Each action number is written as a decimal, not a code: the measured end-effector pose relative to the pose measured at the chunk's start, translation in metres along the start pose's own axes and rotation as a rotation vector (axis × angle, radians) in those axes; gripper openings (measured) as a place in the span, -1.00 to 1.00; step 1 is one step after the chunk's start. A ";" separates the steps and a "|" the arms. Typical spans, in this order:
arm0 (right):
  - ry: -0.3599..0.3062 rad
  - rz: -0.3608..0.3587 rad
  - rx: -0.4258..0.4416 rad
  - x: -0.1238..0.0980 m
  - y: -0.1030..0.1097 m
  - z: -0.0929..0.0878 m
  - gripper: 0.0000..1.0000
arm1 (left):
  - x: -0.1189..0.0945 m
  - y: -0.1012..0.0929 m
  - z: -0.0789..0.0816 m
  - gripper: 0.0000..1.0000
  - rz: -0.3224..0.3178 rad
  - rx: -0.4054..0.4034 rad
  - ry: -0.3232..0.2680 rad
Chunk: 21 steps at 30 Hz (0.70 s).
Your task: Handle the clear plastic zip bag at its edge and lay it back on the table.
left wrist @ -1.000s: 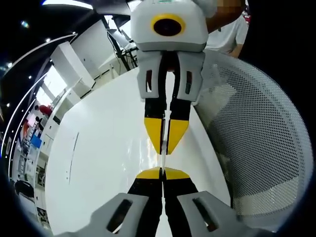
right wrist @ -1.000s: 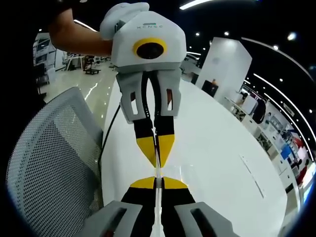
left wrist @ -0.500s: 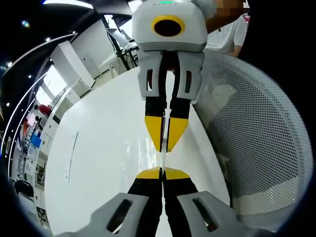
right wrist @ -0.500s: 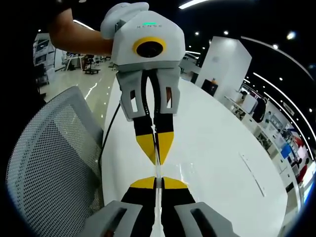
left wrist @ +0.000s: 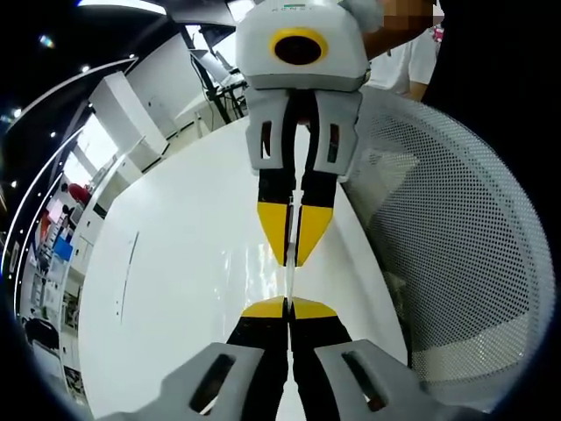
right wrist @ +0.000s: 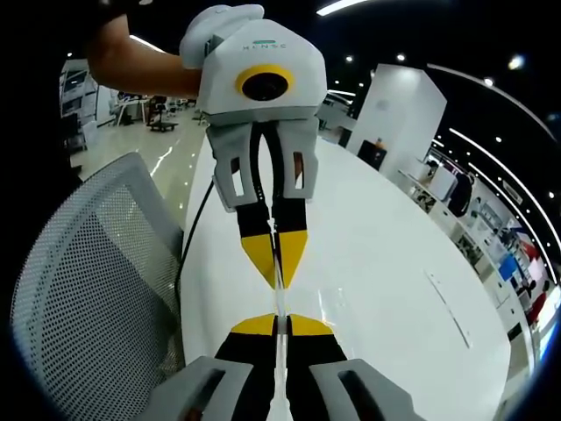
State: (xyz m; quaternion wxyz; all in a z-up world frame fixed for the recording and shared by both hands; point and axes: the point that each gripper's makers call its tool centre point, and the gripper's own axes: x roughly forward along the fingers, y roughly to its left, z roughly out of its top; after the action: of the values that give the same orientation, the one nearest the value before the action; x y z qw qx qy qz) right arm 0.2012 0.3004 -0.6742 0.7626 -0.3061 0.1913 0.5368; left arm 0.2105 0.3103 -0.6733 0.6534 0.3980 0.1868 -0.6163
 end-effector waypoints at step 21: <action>-0.001 -0.002 0.006 -0.001 0.000 -0.002 -1.00 | 0.000 0.000 0.000 -1.00 0.002 -0.005 0.002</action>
State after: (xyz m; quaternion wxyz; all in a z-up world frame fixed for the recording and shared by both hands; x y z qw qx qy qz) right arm 0.2014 0.2986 -0.6750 0.7640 -0.3038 0.1921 0.5358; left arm 0.2104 0.3107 -0.6735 0.6548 0.3973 0.1887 -0.6147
